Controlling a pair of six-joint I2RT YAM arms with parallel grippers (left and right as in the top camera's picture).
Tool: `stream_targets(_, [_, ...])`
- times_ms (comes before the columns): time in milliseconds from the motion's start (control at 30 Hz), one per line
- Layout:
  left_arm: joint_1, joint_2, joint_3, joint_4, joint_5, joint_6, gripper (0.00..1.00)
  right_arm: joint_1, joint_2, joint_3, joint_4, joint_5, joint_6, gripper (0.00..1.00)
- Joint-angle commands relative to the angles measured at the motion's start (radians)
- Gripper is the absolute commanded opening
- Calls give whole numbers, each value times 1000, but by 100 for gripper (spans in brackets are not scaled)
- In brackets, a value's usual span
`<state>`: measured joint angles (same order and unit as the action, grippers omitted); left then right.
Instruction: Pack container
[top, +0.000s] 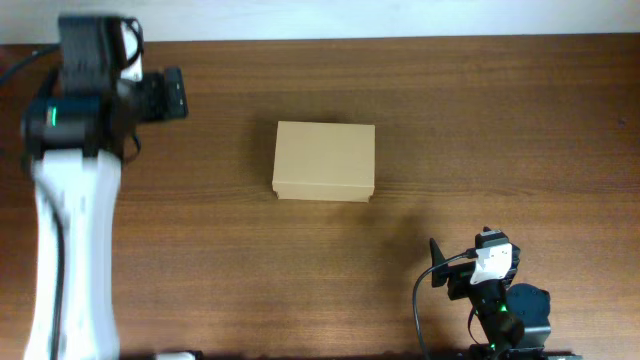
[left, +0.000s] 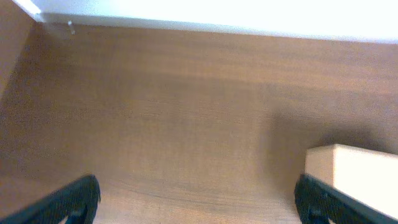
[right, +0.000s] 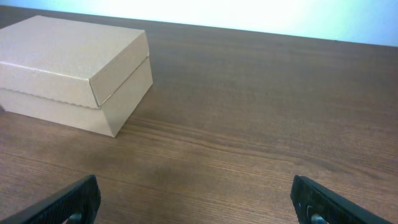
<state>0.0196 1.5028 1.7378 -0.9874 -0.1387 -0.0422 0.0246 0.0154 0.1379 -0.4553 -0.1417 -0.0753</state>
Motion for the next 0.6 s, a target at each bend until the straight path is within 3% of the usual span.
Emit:
stream_targets(0, [-34, -157, -216, 177, -19, 12, 100, -8, -12, -9, 3, 16, 4, 99])
stream_targets(100, [-64, -340, -453, 468, -19, 12, 100, -8, -12, -9, 3, 16, 4, 99])
stream_targets(300, [-70, -642, -862, 901, -16, 12, 100, -8, -12, -9, 3, 16, 4, 99])
stream_targets(433, [-70, -826, -1103, 1049, -16, 12, 100, -8, -12, -9, 3, 16, 4, 99])
stream_targets(567, [-70, -966, -1279, 1086, -16, 12, 100, -8, -12, -9, 3, 16, 4, 99])
